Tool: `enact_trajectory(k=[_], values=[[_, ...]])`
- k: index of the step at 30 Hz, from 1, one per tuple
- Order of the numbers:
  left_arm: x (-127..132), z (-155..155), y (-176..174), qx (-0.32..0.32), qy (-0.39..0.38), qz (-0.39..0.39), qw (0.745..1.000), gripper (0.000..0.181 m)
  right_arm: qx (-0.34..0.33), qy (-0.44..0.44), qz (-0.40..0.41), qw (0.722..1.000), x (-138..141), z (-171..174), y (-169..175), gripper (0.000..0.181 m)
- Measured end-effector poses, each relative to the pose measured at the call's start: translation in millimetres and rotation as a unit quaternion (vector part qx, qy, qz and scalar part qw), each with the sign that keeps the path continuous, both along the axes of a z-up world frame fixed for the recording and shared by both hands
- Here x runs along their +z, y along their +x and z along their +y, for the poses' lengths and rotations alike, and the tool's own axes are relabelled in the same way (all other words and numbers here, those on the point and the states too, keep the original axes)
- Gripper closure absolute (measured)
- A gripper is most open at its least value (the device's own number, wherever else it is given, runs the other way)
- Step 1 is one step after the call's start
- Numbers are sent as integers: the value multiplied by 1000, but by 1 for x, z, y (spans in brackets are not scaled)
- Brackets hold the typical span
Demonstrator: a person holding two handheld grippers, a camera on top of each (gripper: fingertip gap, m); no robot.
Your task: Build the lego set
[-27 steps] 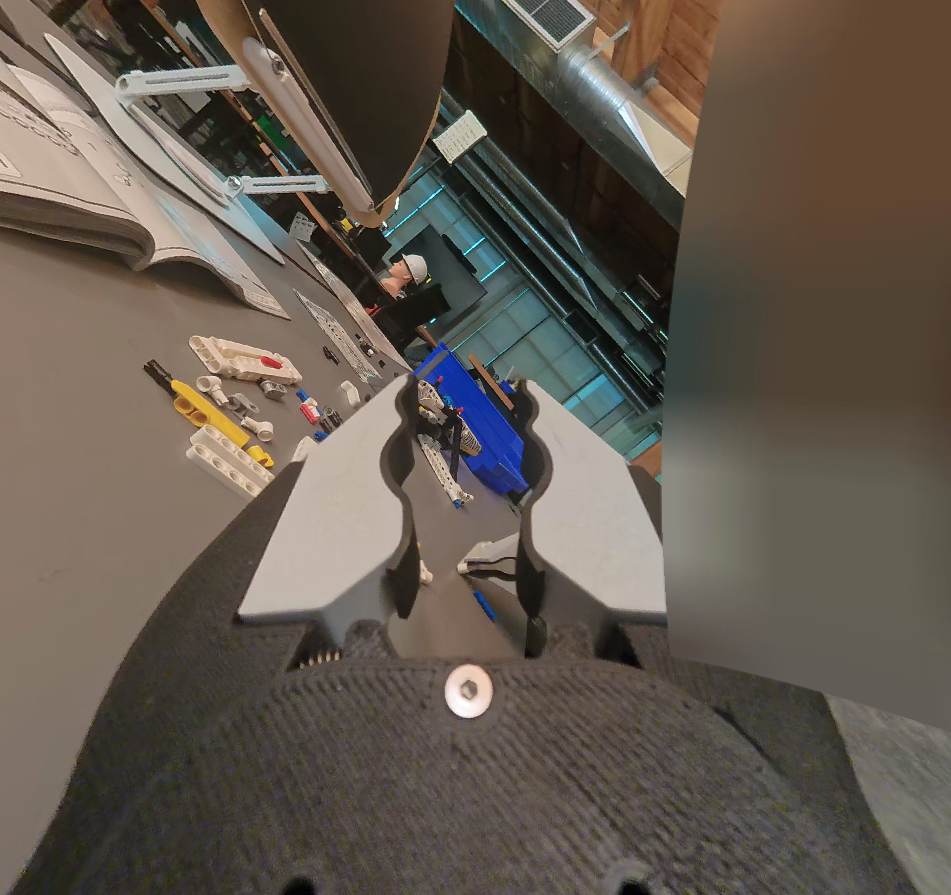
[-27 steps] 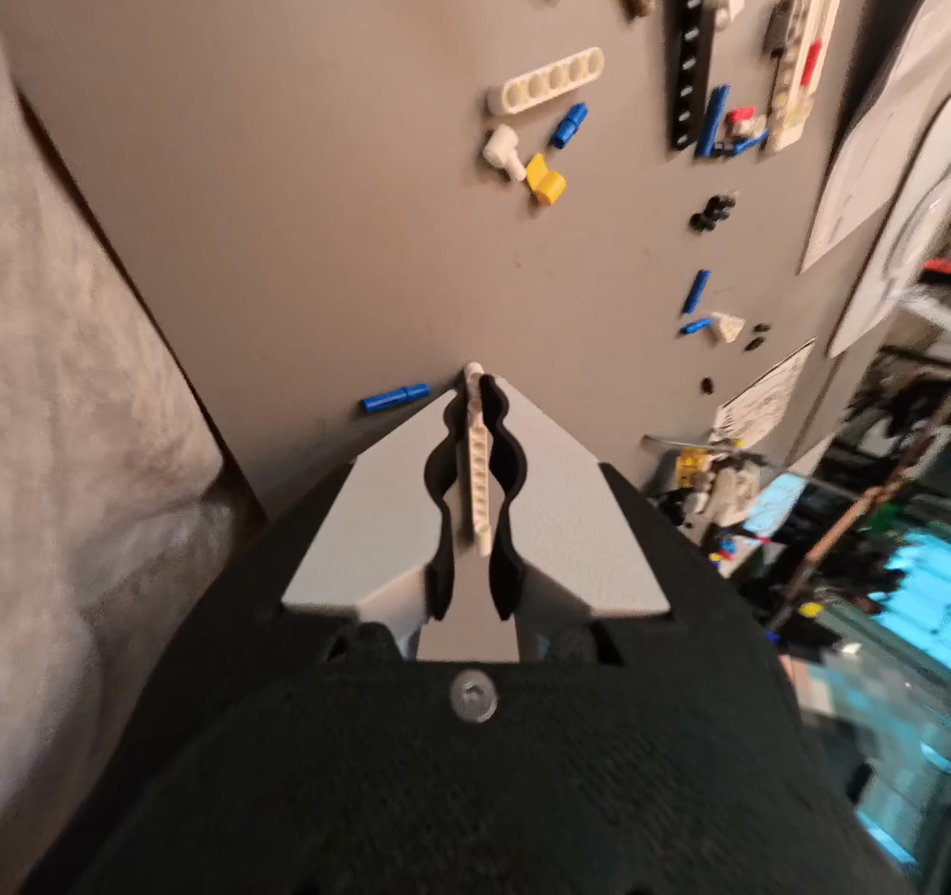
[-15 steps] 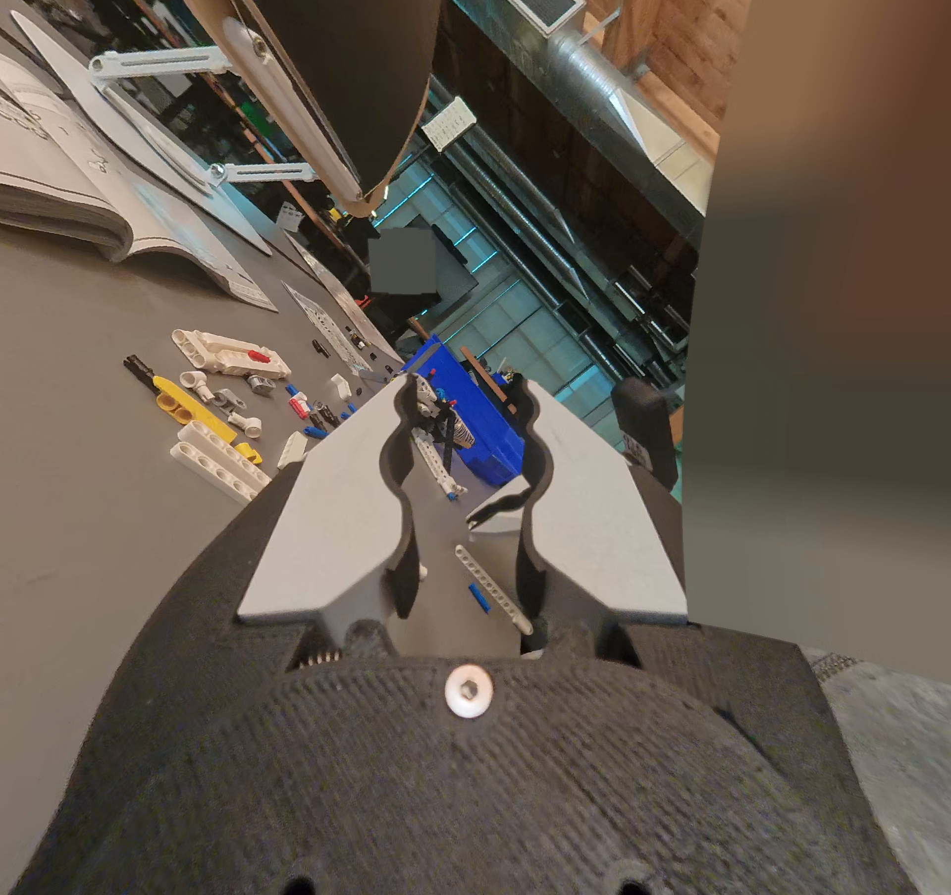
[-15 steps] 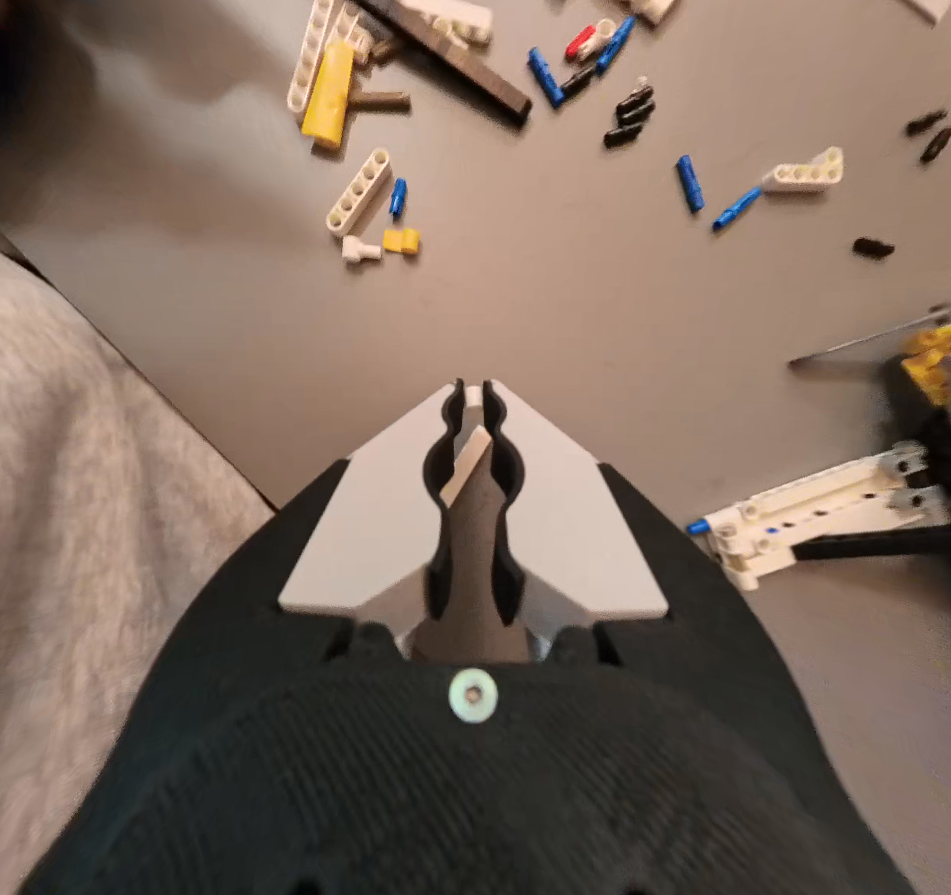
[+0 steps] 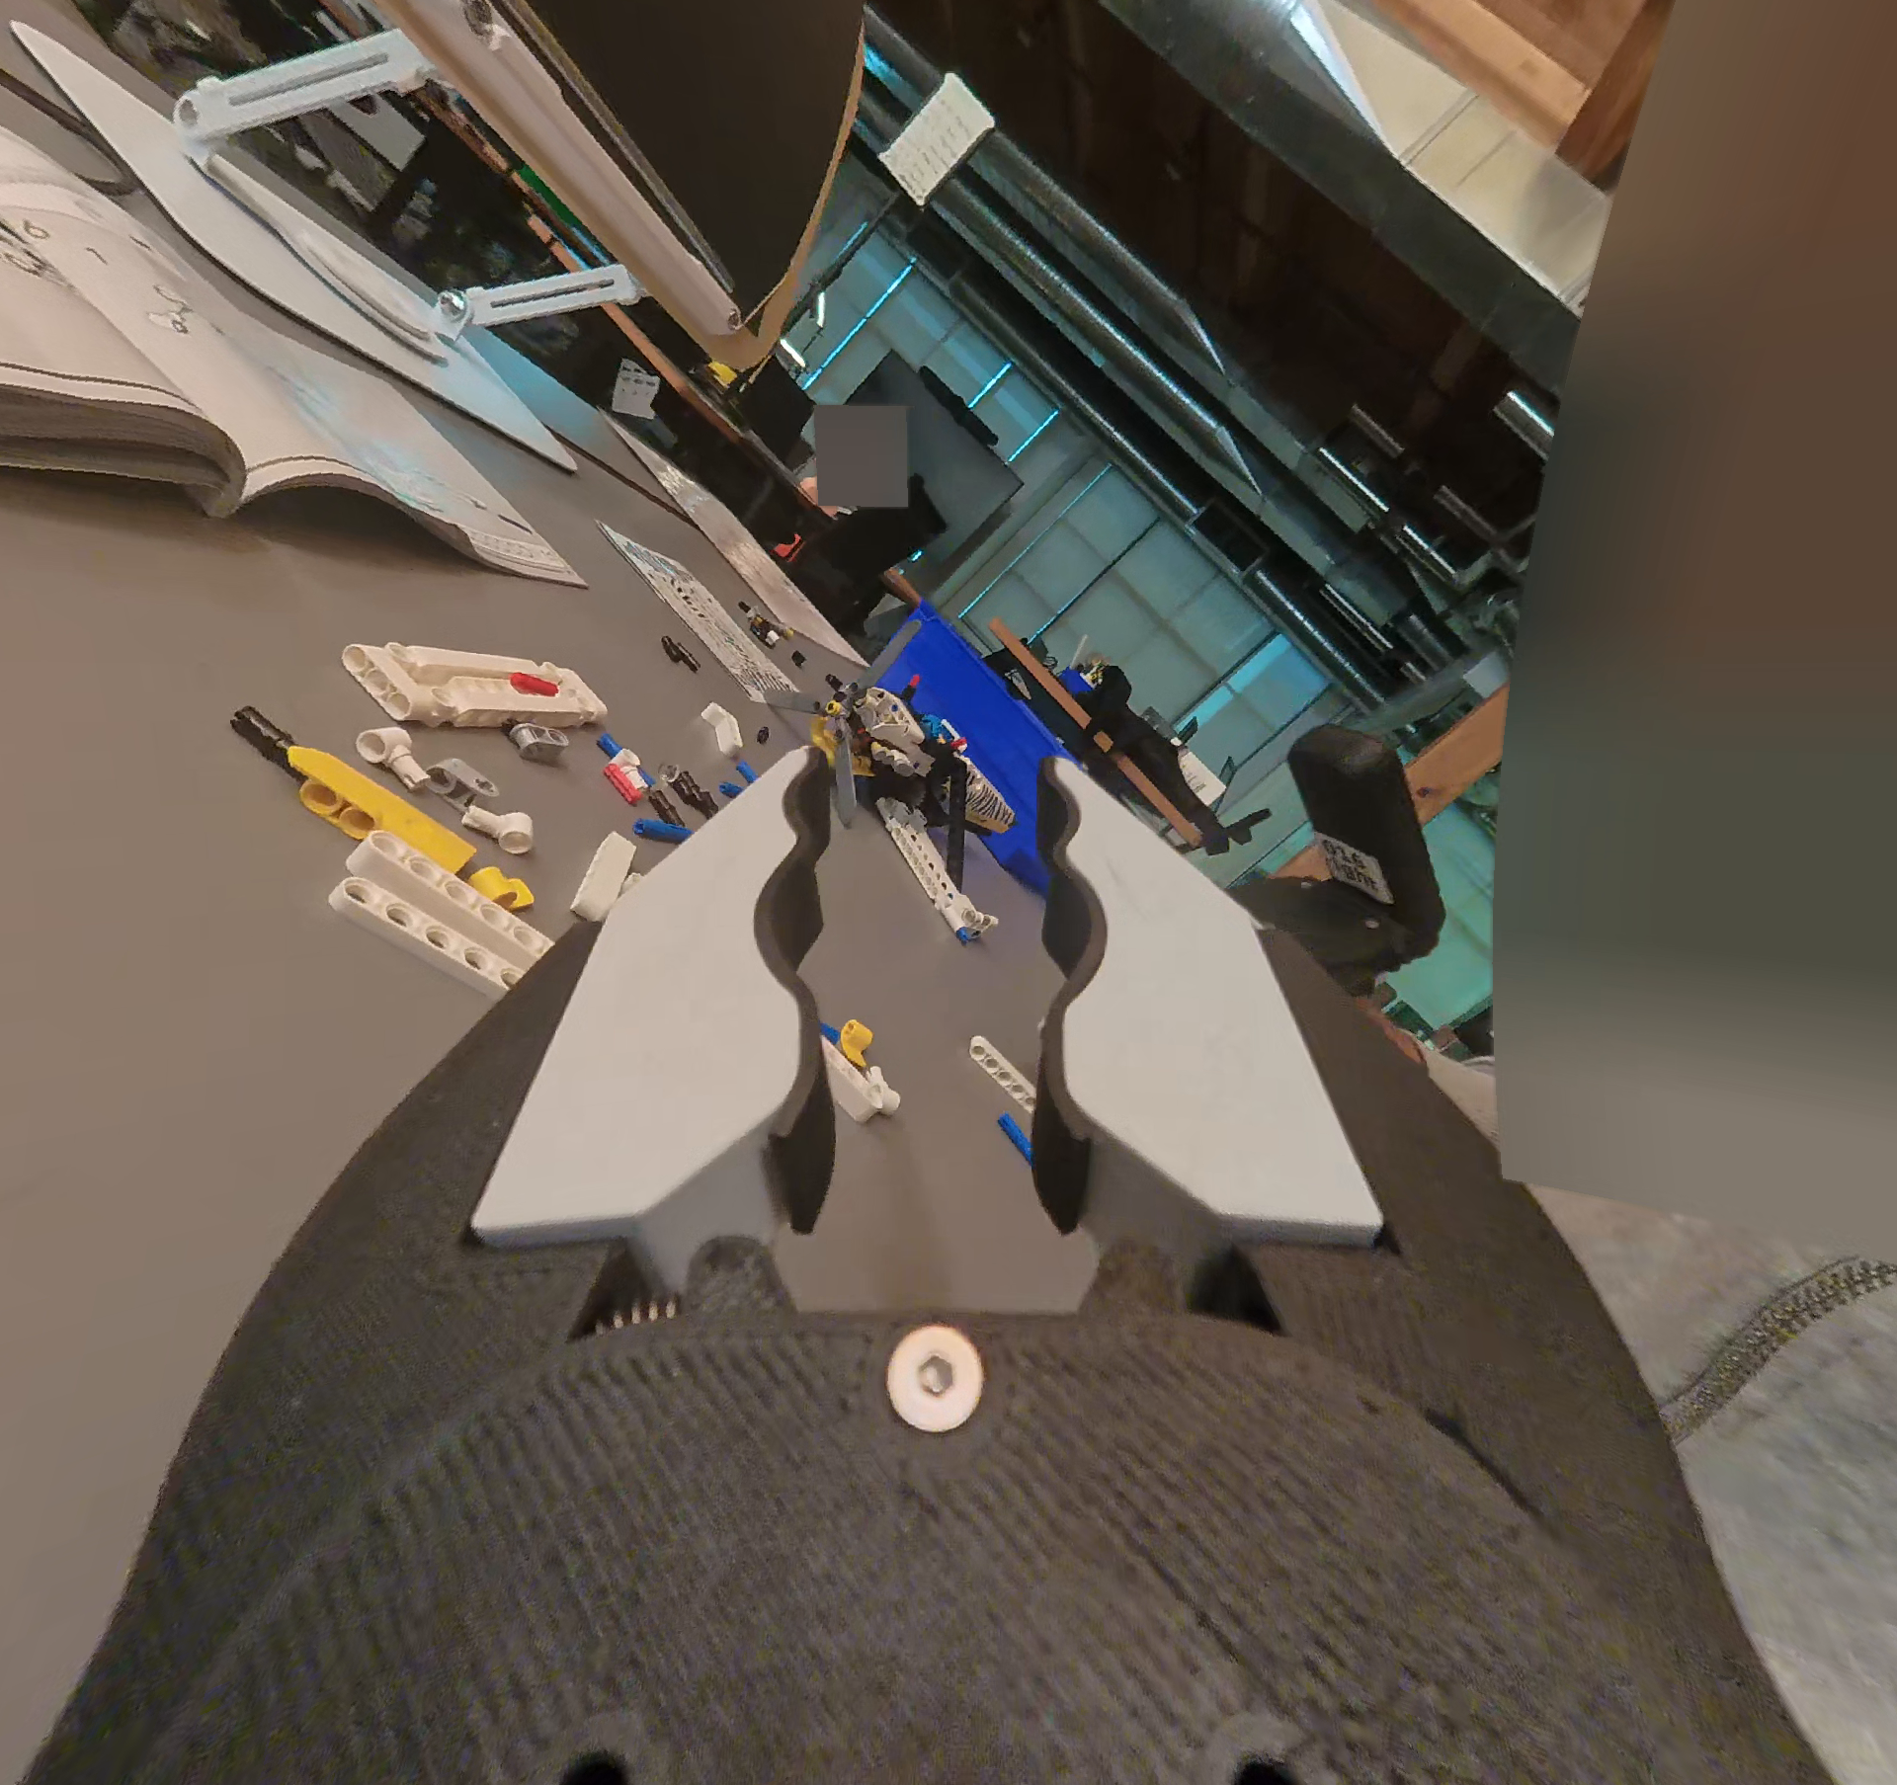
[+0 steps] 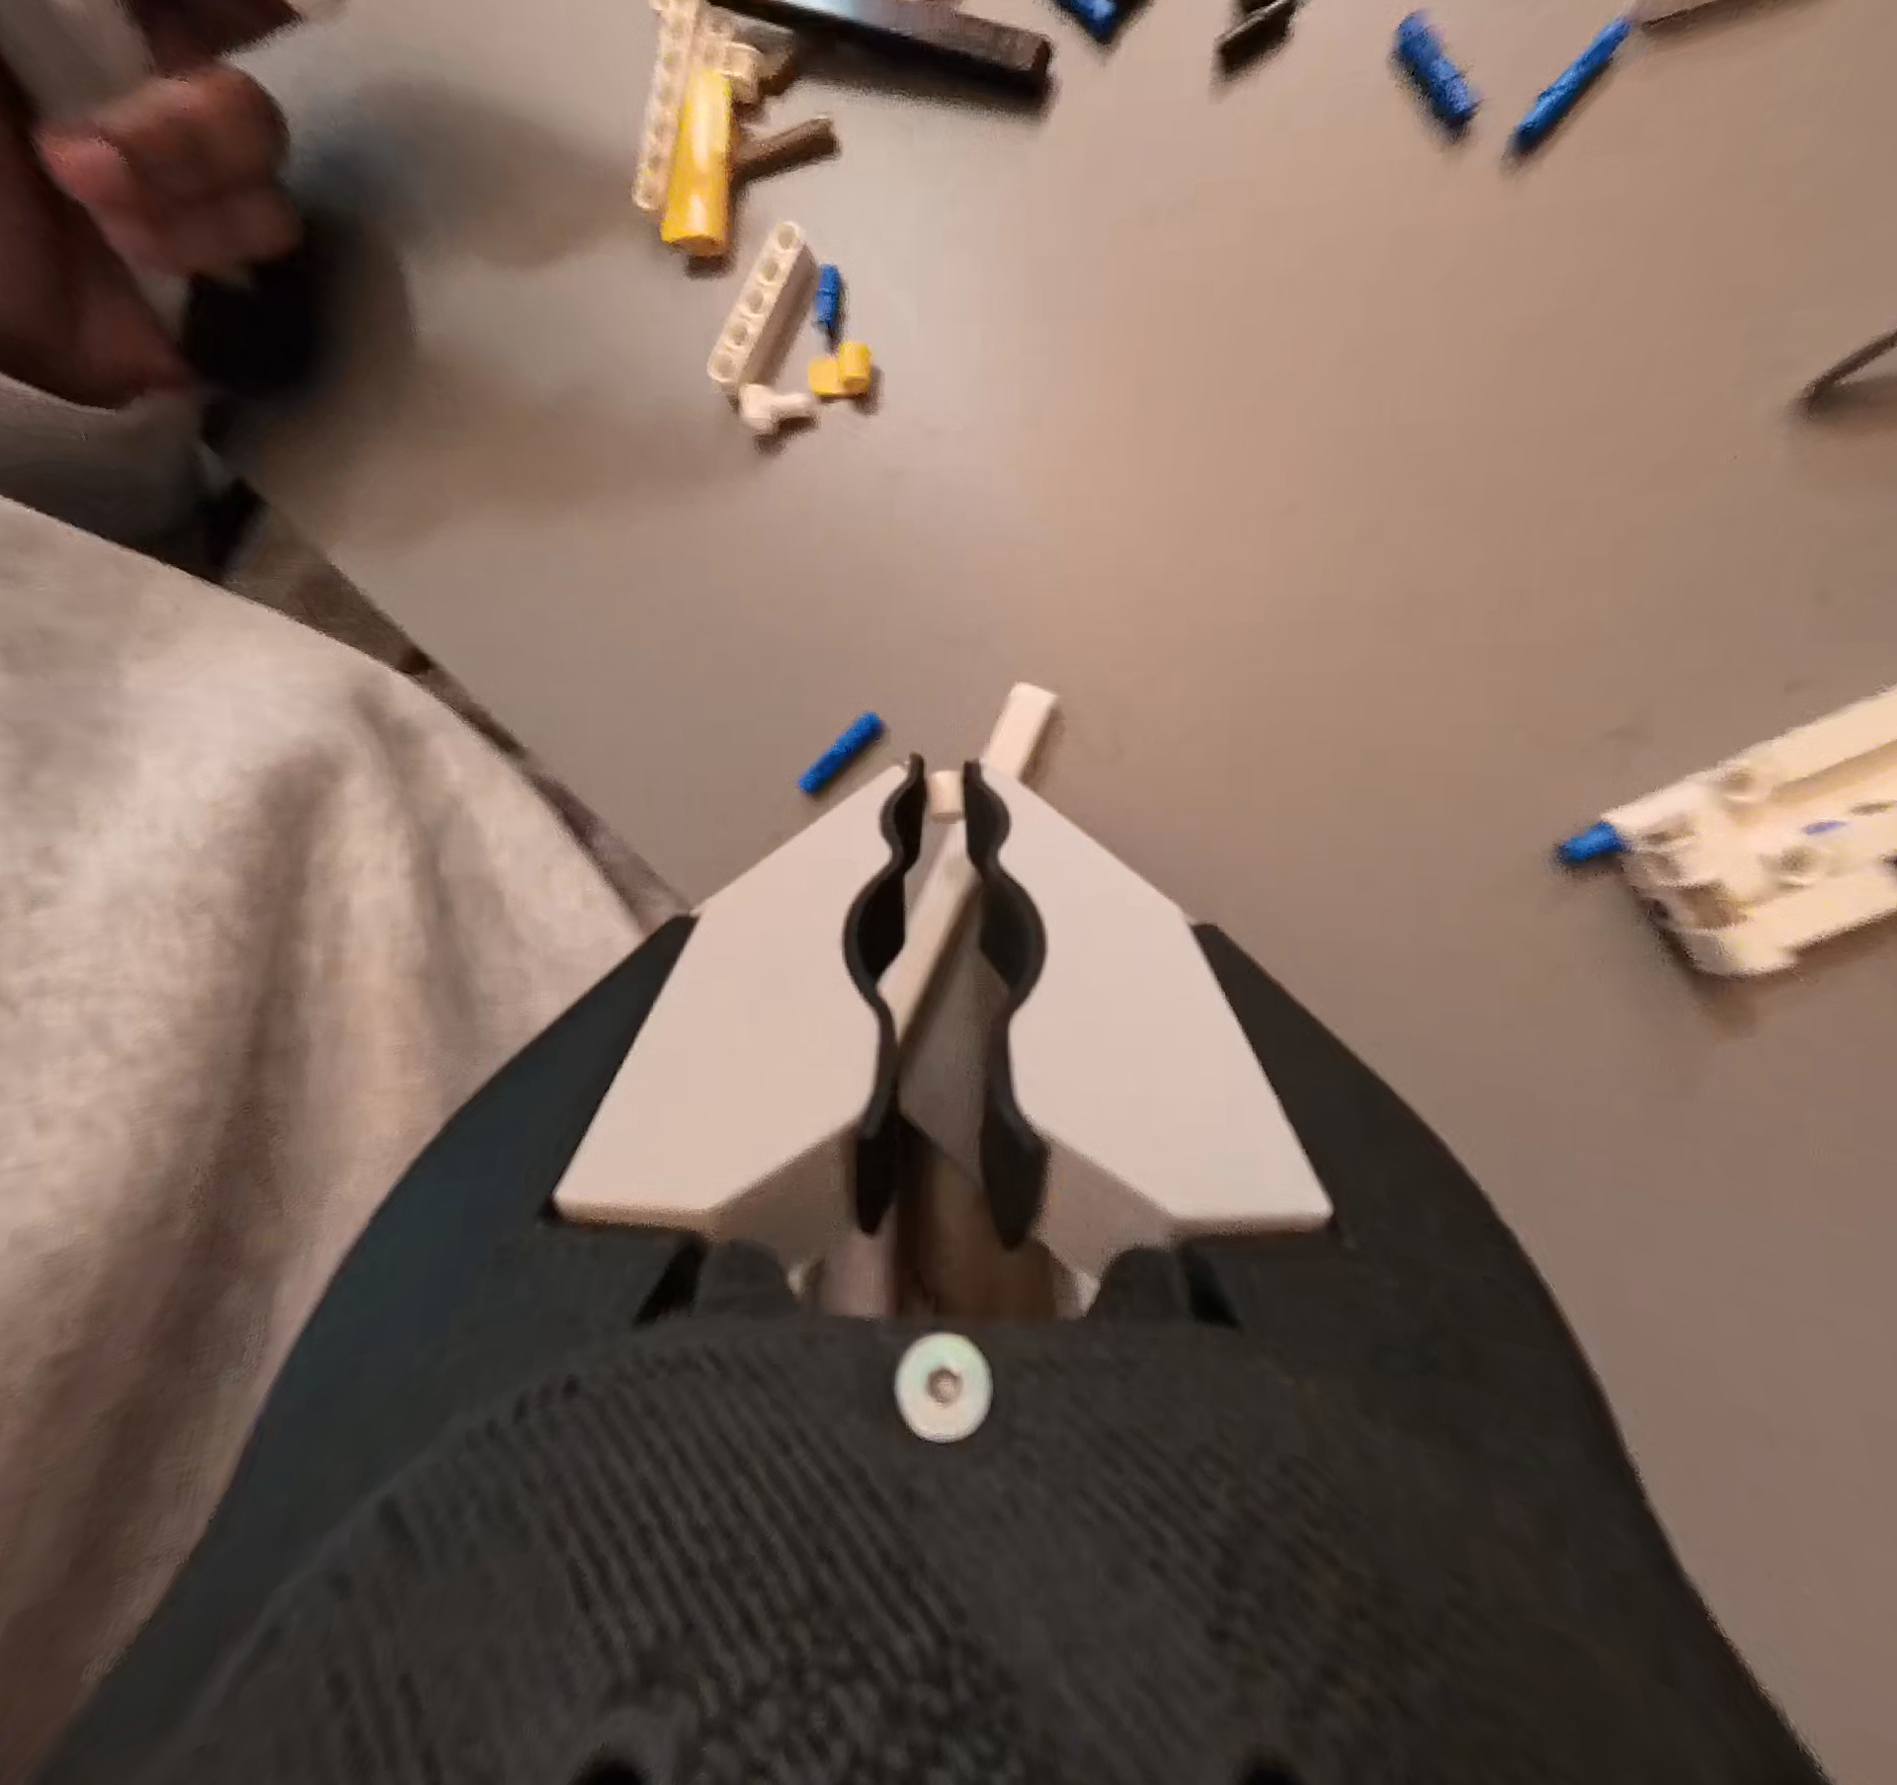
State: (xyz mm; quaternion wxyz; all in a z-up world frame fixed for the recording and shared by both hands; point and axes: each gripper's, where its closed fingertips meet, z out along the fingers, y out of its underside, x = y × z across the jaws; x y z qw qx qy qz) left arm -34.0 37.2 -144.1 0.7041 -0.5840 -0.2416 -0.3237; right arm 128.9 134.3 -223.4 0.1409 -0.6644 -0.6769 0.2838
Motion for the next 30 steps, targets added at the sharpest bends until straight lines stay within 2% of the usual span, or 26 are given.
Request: enact_trajectory(k=[4,8,9,11,12,15,19,24,26,27,30], values=[[-1,2,3,-4,-7,7,1000,143,-20,73,-6,997,-5,43,5,175],[-1,2,3,-2,-8,7,1000,143,-33,57,-18,998,-19,60,11,170],[-1,2,3,-2,-10,7,1000,143,-39,58,-11,998,-17,64,12,162],[-2,2,3,0,-11,8,1000,143,-60,83,9,995,-10,73,13,172],[-2,2,2,1,-12,9,1000,143,-64,97,19,993,-3,73,14,170],[-3,4,3,2,-18,11,1000,143,-31,142,39,989,12,45,17,157],[-5,7,5,-7,-23,7,1000,143,50,168,14,984,0,-5,21,156],[-1,5,6,-8,-13,13,1000,143,31,108,-11,994,-18,-17,30,149],[-1,5,8,-13,-13,17,1000,143,34,107,-17,994,-23,-16,31,155],[-1,5,10,-16,-13,18,1000,143,36,103,-12,994,-23,-15,30,171],[1,4,12,-21,-10,23,999,143,38,56,-20,998,-22,-12,31,175]])
